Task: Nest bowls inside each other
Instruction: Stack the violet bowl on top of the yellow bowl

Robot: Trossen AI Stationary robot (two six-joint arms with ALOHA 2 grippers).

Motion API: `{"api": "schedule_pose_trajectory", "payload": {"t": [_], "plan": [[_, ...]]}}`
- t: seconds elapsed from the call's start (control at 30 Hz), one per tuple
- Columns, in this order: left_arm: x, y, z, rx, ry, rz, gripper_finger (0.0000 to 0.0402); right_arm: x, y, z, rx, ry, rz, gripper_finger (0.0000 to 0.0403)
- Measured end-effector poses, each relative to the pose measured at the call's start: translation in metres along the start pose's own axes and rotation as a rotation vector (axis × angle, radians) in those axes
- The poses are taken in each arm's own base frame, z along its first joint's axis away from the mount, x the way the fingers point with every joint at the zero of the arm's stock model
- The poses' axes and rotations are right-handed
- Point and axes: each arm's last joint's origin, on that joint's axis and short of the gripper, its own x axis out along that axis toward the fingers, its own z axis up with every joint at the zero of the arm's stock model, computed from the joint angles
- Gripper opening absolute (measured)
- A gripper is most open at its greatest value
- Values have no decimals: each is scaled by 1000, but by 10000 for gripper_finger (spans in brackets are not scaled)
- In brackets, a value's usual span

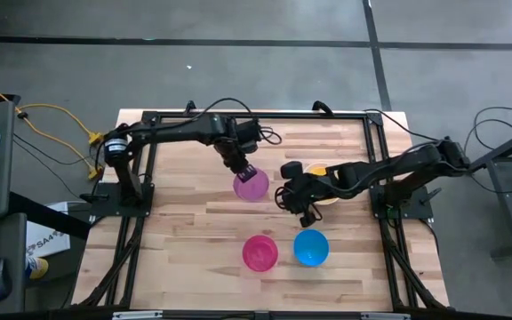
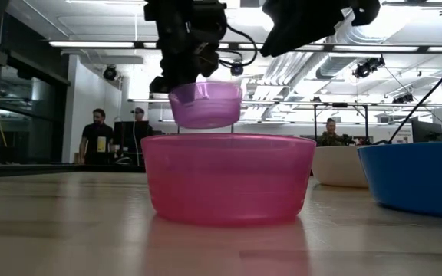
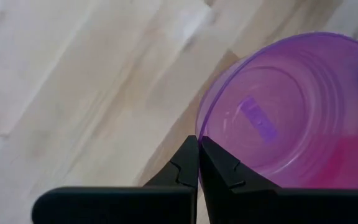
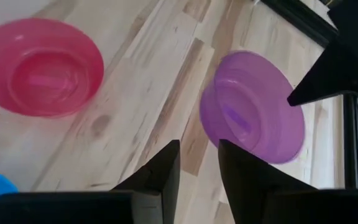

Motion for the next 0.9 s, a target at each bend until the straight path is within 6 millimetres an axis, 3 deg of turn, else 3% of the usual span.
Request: {"api": "schedule_pose_trajectory", "payload": {"t": [0.33,0.9], "plan": [[1,-24,18,124,-4,-33,0,11,8,0,-94,25,26,112],[3,-48,13,546,-23,-32,0,10,16,4,-174,3,47,112]]}}
